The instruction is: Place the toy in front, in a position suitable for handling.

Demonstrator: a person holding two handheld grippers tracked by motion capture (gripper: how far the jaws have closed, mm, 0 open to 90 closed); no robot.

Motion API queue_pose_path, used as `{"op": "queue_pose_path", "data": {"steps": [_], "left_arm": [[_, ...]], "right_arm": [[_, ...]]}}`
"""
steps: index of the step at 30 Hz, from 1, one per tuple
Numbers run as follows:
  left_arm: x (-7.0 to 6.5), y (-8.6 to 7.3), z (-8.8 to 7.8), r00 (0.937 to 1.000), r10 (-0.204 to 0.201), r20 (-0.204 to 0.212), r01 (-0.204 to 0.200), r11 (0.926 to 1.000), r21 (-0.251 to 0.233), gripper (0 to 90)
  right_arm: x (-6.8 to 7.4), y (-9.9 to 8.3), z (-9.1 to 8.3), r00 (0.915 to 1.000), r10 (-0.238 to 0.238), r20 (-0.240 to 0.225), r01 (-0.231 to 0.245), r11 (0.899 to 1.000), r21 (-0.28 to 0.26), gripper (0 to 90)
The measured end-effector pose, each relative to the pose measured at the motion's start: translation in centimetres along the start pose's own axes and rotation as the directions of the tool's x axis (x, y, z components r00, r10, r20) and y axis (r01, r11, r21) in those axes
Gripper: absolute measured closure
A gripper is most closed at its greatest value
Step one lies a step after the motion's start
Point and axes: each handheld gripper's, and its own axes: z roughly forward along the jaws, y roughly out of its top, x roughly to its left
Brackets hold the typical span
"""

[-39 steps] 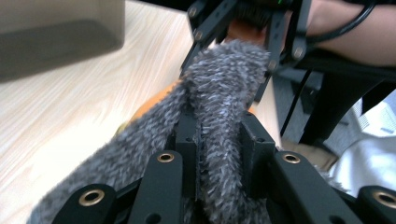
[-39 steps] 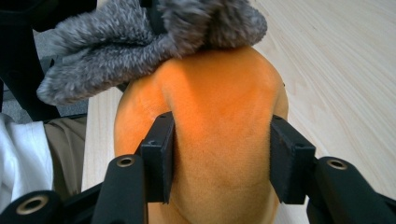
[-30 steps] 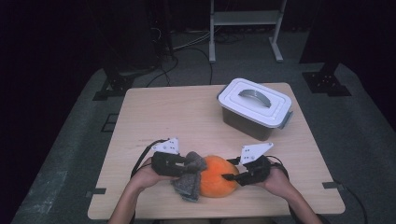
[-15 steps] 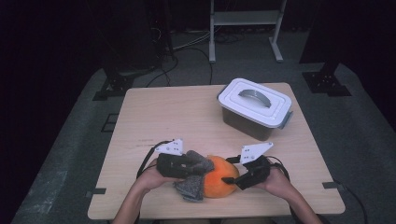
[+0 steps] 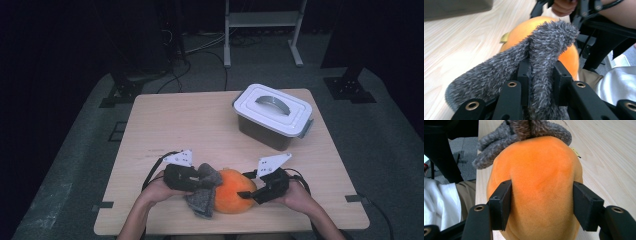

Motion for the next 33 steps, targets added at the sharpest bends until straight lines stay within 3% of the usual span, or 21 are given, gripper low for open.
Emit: {"op": "queue_pose_path", "data": {"steps": [5, 11, 15, 19, 22, 24, 27, 29, 33], "left_arm": [[0.0, 0.2, -0.2, 0.9999, 0.007, 0.011, -0.007, 0.9994, -0.034, 72.1], [-1.1, 1.6, 0.0, 0.9984, 0.046, 0.034, -0.042, 0.9924, -0.116, 72.2], [-1.3, 1.7, 0.2, 0.9985, 0.051, 0.022, -0.049, 0.9950, -0.086, 72.2], [-0.5, 0.9, -0.2, 0.9999, 0.010, 0.007, -0.010, 0.9984, -0.055, 72.1], [-0.2, 0.3, -0.3, 0.9996, -0.015, 0.023, 0.016, 0.9979, -0.063, 72.1], [-0.3, 0.4, -0.1, 0.9996, -0.004, 0.030, 0.005, 0.9982, -0.060, 72.2], [-0.7, 0.7, 0.1, 0.9990, 0.024, 0.037, -0.022, 0.9983, -0.054, 72.2], [-0.8, 0.8, 0.2, 0.9982, 0.035, 0.049, -0.032, 0.9981, -0.052, 72.2], [-1.0, 0.8, 0.4, 0.9971, 0.044, 0.061, -0.041, 0.9977, -0.054, 72.2]], "right_arm": [[0.3, 0.1, 0.0, 0.9995, -0.032, 0.009, 0.032, 0.999, -0.002, 37.3], [1.1, 0.5, 0.3, 0.9933, -0.115, 0.008, 0.115, 0.993, -0.012, 39.2], [1.6, 0.7, 0.6, 0.9900, -0.141, 0.003, 0.141, 0.990, -0.005, 39.8], [1.2, 0.5, 0.4, 0.9912, -0.132, 0.011, 0.132, 0.991, 0.008, 41.8], [0.9, 0.3, 0.3, 0.9942, -0.108, -0.002, 0.108, 0.994, 0.004, 41.3], [0.8, 0.5, 0.4, 0.9964, -0.083, -0.019, 0.083, 0.997, 0.004, 34.5], [0.0, 0.6, 0.3, 0.9987, 0.006, -0.050, -0.006, 1.000, -0.003, 23.9], [-0.5, 0.4, 0.4, 0.9972, 0.039, -0.064, -0.039, 0.999, -0.008, 19.9], [-0.6, 0.3, 0.7, 0.9956, 0.053, -0.078, -0.053, 0.999, 0.002, 17.3]]}}
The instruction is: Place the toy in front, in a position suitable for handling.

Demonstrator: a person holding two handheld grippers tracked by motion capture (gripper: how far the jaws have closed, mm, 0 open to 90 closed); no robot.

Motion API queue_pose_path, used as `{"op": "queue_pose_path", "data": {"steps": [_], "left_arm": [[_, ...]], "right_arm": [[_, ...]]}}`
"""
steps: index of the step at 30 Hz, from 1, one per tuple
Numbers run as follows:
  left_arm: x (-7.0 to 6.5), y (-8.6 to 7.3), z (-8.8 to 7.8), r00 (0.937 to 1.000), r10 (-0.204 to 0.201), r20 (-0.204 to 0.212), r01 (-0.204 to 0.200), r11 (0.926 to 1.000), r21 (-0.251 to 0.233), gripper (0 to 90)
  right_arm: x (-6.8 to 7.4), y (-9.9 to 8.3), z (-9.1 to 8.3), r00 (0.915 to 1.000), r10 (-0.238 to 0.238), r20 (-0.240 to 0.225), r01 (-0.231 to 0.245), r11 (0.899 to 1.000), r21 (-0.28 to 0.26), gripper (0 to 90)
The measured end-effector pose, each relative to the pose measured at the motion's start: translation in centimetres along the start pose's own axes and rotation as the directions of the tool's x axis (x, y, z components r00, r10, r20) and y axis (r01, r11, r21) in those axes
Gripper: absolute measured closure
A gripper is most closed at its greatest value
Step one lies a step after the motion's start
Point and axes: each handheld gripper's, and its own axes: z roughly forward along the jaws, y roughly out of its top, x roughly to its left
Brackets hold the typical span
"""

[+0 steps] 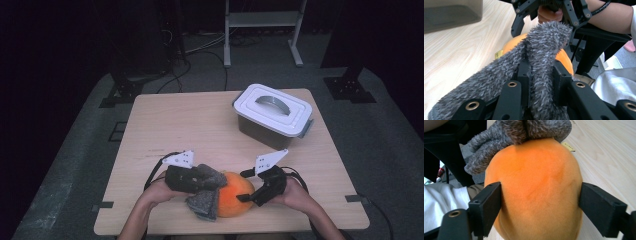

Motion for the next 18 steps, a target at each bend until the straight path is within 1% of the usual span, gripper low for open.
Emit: {"op": "queue_pose_path", "data": {"steps": [2, 3, 4, 5, 6, 7, 8, 9, 10, 11, 12, 13, 15, 17, 18], "left_arm": [[0.0, 0.1, 0.1, 1.0000, 0.006, -0.007, -0.006, 1.0000, 0.007, 72.2], [0.0, 0.2, 0.1, 0.9999, 0.005, -0.013, -0.005, 1.0000, 0.006, 72.2], [0.0, 0.3, 0.1, 0.9998, 0.011, -0.019, -0.011, 0.9999, 0.004, 72.2], [0.0, 0.4, 0.0, 0.9996, 0.017, -0.023, -0.016, 0.9999, 0.004, 72.2], [-0.1, 0.6, -0.3, 0.9991, 0.020, -0.038, -0.020, 0.9998, -0.003, 72.3], [-0.1, 0.7, -0.4, 0.9988, 0.024, -0.042, -0.024, 0.9997, -0.006, 72.2], [-0.2, 0.9, -0.6, 0.9979, 0.030, -0.057, -0.031, 0.9994, -0.012, 72.2], [-0.3, 1.2, -0.7, 0.9962, 0.040, -0.078, -0.042, 0.9989, -0.022, 72.2], [-0.4, 1.4, -0.9, 0.9951, 0.040, -0.090, -0.043, 0.9984, -0.037, 72.2], [-0.5, 1.7, -1.0, 0.9942, 0.050, -0.095, -0.055, 0.9972, -0.051, 72.2], [-0.6, 1.8, -1.0, 0.9935, 0.056, -0.100, -0.061, 0.9965, -0.056, 72.2], [-0.7, 1.9, -0.9, 0.9935, 0.059, -0.097, -0.064, 0.9966, -0.052, 72.2], [-0.7, 1.8, -0.4, 0.9937, 0.061, -0.094, -0.064, 0.9975, -0.029, 72.2], [-0.4, 1.3, -0.2, 0.9960, 0.044, -0.077, -0.047, 0.9986, -0.026, 72.2], [-0.1, 1.0, -0.2, 0.9968, 0.028, -0.074, -0.030, 0.9992, -0.025, 72.2]], "right_arm": [[0.0, -0.1, 0.3, 0.9999, 0.011, 0.001, -0.011, 1.000, 0.001, 18.2], [0.1, -0.1, 0.5, 0.9999, 0.013, 0.008, -0.013, 1.000, 0.004, 27.0], [0.2, -0.1, 0.5, 0.9998, 0.002, 0.019, -0.003, 1.000, 0.003, 32.7], [0.4, 0.0, 0.3, 0.9988, -0.027, 0.040, 0.028, 1.000, -0.003, 41.1], [0.6, 0.1, 0.2, 0.9974, -0.048, 0.054, 0.048, 0.999, -0.004, 45.1], [0.9, 0.3, -0.1, 0.9933, -0.081, 0.083, 0.082, 0.997, -0.009, 48.8], [1.0, 0.4, -0.1, 0.9916, -0.091, 0.092, 0.092, 0.996, -0.014, 49.5], [1.2, 0.7, -0.2, 0.9865, -0.109, 0.122, 0.113, 0.993, -0.021, 50.1], [1.3, 0.9, -0.3, 0.9794, -0.131, 0.154, 0.137, 0.990, -0.026, 50.4], [1.5, 1.1, -0.3, 0.9720, -0.151, 0.180, 0.158, 0.987, -0.027, 50.4], [1.7, 1.2, -0.3, 0.9651, -0.164, 0.204, 0.174, 0.984, -0.031, 50.4], [1.8, 1.3, -0.1, 0.9615, -0.173, 0.214, 0.183, 0.983, -0.028, 50.2], [1.8, 1.1, 0.3, 0.9617, -0.184, 0.204, 0.191, 0.982, -0.016, 49.9], [1.8, 1.0, 0.4, 0.9637, -0.182, 0.195, 0.188, 0.982, -0.012, 49.8], [1.7, 0.9, 0.3, 0.9638, -0.185, 0.192, 0.190, 0.982, -0.009, 49.8]]}}
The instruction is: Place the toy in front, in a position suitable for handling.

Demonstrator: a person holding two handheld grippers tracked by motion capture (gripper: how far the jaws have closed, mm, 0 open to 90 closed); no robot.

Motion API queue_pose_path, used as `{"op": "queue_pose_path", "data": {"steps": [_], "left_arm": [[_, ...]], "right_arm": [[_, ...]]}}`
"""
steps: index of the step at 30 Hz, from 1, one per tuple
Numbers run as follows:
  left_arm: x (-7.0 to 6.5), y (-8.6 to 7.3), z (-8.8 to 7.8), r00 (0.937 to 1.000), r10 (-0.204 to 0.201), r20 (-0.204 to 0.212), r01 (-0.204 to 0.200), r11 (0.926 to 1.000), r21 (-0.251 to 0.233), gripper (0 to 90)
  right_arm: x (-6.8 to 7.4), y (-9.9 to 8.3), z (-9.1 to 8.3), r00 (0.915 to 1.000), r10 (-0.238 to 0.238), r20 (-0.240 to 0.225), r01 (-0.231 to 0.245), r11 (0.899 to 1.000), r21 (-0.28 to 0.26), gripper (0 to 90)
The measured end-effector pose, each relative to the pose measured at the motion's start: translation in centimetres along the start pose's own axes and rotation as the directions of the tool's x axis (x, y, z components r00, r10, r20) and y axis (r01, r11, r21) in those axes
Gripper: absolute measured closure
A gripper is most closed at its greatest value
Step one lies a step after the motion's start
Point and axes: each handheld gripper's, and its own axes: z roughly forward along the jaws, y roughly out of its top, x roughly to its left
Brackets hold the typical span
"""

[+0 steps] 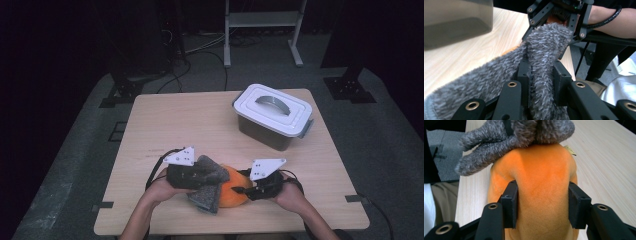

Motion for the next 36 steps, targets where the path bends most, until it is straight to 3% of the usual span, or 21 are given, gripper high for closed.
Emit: {"op": "queue_pose_path", "data": {"steps": [6, 8, 11, 13, 17, 21, 24, 26, 27, 28, 29, 33, 36], "left_arm": [[1.0, -1.6, -0.8, 0.9990, -0.044, -0.008, 0.044, 0.9983, 0.037, 72.2], [1.2, -2.1, -1.0, 0.9978, -0.066, 0.009, 0.065, 0.9974, 0.031, 72.2], [1.1, -2.2, -0.9, 0.9974, -0.066, 0.029, 0.064, 0.9972, 0.038, 72.3], [1.1, -2.1, -0.8, 0.9981, -0.054, 0.031, 0.053, 0.9977, 0.044, 72.2], [0.9, -2.1, -0.7, 0.9978, -0.045, 0.048, 0.043, 0.9979, 0.048, 72.3], [0.7, -2.0, -0.4, 0.9965, -0.032, 0.077, 0.027, 0.9980, 0.057, 72.1], [0.6, -1.8, -0.4, 0.9976, -0.024, 0.066, 0.020, 0.9977, 0.065, 72.0], [0.5, -1.4, -0.4, 0.9989, -0.019, 0.043, 0.016, 0.9981, 0.059, 72.0], [0.5, -1.3, -0.4, 0.9992, -0.015, 0.037, 0.012, 0.9982, 0.058, 72.0], [0.4, -1.0, -0.5, 0.9996, -0.015, 0.022, 0.014, 0.9989, 0.044, 72.0], [0.3, -0.8, -0.5, 0.9998, -0.015, 0.017, 0.014, 0.9994, 0.033, 72.0], [-0.2, 0.4, -0.6, 1.0000, -0.008, 0.002, 0.008, 0.9994, -0.034, 72.0], [-0.5, 0.8, -0.2, 1.0000, 0.008, 0.003, -0.008, 0.9994, -0.034, 71.6]], "right_arm": [[-0.2, -0.8, -0.6, 0.9998, 0.006, -0.019, -0.006, 1.000, 0.017, 48.5], [-0.2, -1.0, -0.6, 0.9995, 0.012, -0.031, -0.012, 1.000, 0.010, 46.4], [-0.3, -0.8, -0.5, 0.9989, 0.018, -0.043, -0.018, 1.000, 0.009, 32.6], [-0.7, -0.7, -0.5, 0.9968, 0.054, -0.060, -0.053, 0.999, 0.008, 25.3], [-1.6, -0.8, -0.8, 0.9827, 0.154, -0.104, -0.156, 0.988, -0.019, 21.8], [-2.3, -1.1, -0.5, 0.9732, 0.192, -0.126, -0.196, 0.980, -0.017, 18.0], [-2.5, -1.5, 0.2, 0.9603, 0.236, -0.148, -0.239, 0.971, 0.001, 19.0], [-2.2, -1.5, 0.2, 0.9614, 0.232, -0.147, -0.235, 0.972, 0.001, 27.4], [-2.0, -1.3, 0.0, 0.9677, 0.219, -0.124, -0.220, 0.975, 0.008, 36.5], [-1.8, -1.2, -0.1, 0.9711, 0.209, -0.116, -0.209, 0.978, 0.008, 39.9], [-1.6, -1.0, -0.4, 0.9803, 0.174, -0.093, -0.174, 0.985, 0.005, 43.7], [-0.7, -0.3, -0.6, 0.9958, 0.087, -0.029, -0.087, 0.996, -0.024, 48.1], [-0.2, 0.0, -0.3, 0.9987, 0.042, -0.028, -0.043, 0.999, -0.024, 48.0]]}}
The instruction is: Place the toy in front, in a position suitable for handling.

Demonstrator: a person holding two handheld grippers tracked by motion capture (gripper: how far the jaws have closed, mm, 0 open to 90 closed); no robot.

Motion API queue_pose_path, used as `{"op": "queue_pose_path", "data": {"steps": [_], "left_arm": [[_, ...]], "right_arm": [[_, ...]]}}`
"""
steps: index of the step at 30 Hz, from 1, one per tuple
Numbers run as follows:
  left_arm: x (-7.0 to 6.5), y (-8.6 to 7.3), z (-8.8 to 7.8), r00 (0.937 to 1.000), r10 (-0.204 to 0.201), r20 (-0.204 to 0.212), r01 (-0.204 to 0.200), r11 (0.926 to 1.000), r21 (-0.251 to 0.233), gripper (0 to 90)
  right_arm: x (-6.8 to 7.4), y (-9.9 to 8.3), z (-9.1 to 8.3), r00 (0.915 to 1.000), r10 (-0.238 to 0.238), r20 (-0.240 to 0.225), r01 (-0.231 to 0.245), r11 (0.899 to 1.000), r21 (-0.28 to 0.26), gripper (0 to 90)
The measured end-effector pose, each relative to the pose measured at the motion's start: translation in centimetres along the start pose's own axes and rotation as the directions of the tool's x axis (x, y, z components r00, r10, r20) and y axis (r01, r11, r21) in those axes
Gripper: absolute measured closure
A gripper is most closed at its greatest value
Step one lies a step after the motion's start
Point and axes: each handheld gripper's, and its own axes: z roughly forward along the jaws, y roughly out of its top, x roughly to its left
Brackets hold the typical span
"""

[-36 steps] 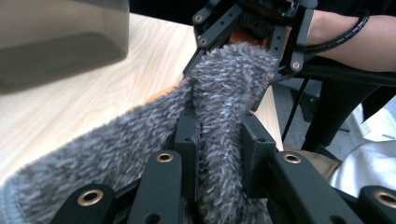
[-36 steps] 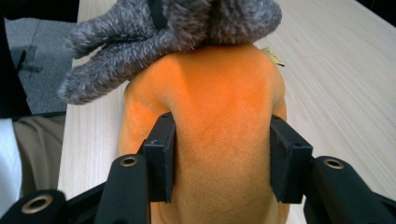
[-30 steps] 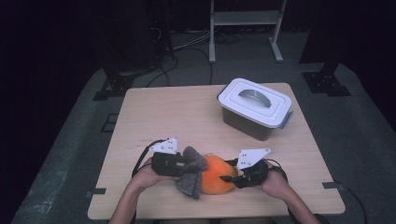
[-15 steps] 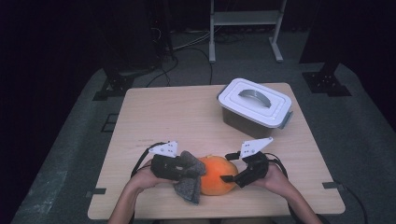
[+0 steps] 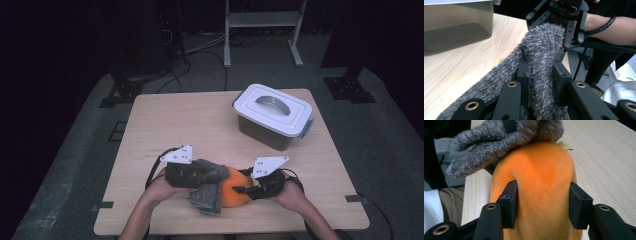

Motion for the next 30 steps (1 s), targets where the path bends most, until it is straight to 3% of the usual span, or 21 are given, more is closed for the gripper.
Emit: {"op": "queue_pose_path", "data": {"steps": [9, 12, 15, 19, 25, 27, 30], "left_arm": [[1.6, -2.3, -0.9, 0.9983, -0.059, -0.002, 0.059, 0.9979, 0.028, 71.9], [2.5, -3.5, -1.8, 0.9939, -0.108, -0.024, 0.109, 0.9939, 0.020, 71.9], [2.7, -3.6, -2.2, 0.9918, -0.126, -0.020, 0.126, 0.9920, -0.008, 71.9], [2.2, -2.9, -1.8, 0.9942, -0.107, -0.008, 0.107, 0.9941, -0.019, 71.9], [0.6, -0.9, -0.6, 0.9987, -0.031, 0.039, 0.032, 0.9991, -0.026, 71.9], [0.0, -0.5, 0.1, 0.9987, -0.008, 0.050, 0.008, 1.0000, 0.004, 71.8], [0.1, -0.8, 0.3, 0.9985, -0.018, 0.052, 0.017, 0.9994, 0.030, 71.8]], "right_arm": [[-0.2, -0.8, -0.3, 0.9995, -0.003, -0.032, 0.003, 1.000, 0.008, 47.7], [-0.1, -0.9, -0.4, 0.9994, 0.001, -0.035, -0.001, 1.000, 0.008, 47.6], [0.0, -1.1, -0.6, 0.9994, -0.010, -0.033, 0.010, 1.000, 0.007, 47.4], [0.3, -0.8, -0.4, 0.9990, -0.036, -0.028, 0.037, 0.999, 0.012, 47.1], [0.8, -0.6, -0.2, 0.9979, -0.058, -0.027, 0.059, 0.998, 0.011, 46.8], [0.9, -0.6, -0.1, 0.9969, -0.074, -0.028, 0.074, 0.997, 0.016, 46.1], [0.9, -0.7, 0.0, 0.9973, -0.068, -0.029, 0.069, 0.997, 0.020, 40.8]]}}
